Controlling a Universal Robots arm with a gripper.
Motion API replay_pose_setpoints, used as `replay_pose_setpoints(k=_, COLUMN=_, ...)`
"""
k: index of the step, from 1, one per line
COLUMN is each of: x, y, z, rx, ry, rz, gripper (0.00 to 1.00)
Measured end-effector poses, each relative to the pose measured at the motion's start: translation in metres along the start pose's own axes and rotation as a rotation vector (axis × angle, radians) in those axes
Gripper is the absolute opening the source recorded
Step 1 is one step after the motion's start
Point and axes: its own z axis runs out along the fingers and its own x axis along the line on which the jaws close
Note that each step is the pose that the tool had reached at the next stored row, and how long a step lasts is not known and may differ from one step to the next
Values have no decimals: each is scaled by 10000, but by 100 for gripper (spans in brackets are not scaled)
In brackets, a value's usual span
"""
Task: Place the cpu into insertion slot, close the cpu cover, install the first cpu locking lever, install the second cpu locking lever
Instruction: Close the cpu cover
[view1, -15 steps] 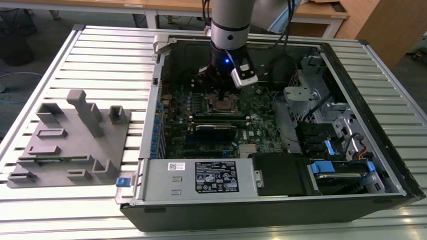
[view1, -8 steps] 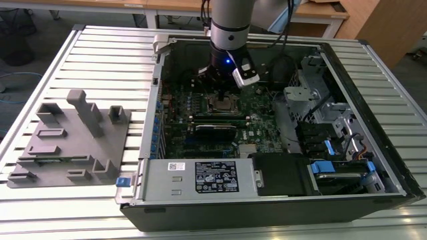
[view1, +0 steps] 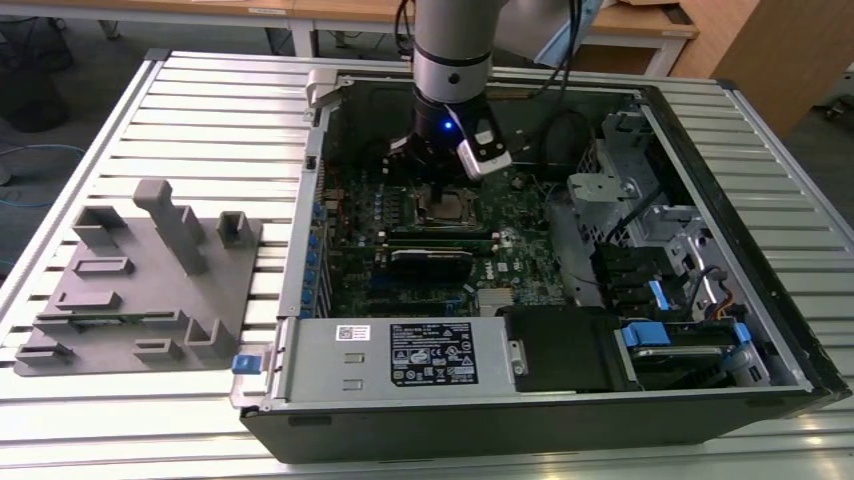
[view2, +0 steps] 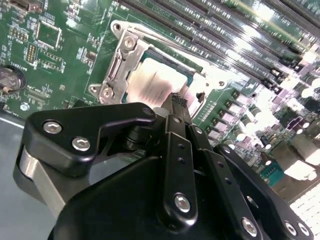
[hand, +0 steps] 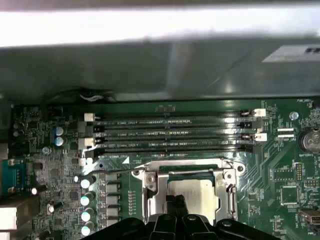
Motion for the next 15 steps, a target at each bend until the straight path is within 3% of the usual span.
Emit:
replay_pose_setpoints(k=4, x=16, y=-22, z=6, rx=-2, ry=-3, rz=-13, gripper=11)
replay_pose_setpoints(k=10, x=104, y=-27, z=27, rx=-1, ry=-2, rz=-13, gripper=11)
replay_pose_setpoints(k=15, x=119, y=-29, z=70, rx=-3, ry=-3, rz=-15, gripper=11)
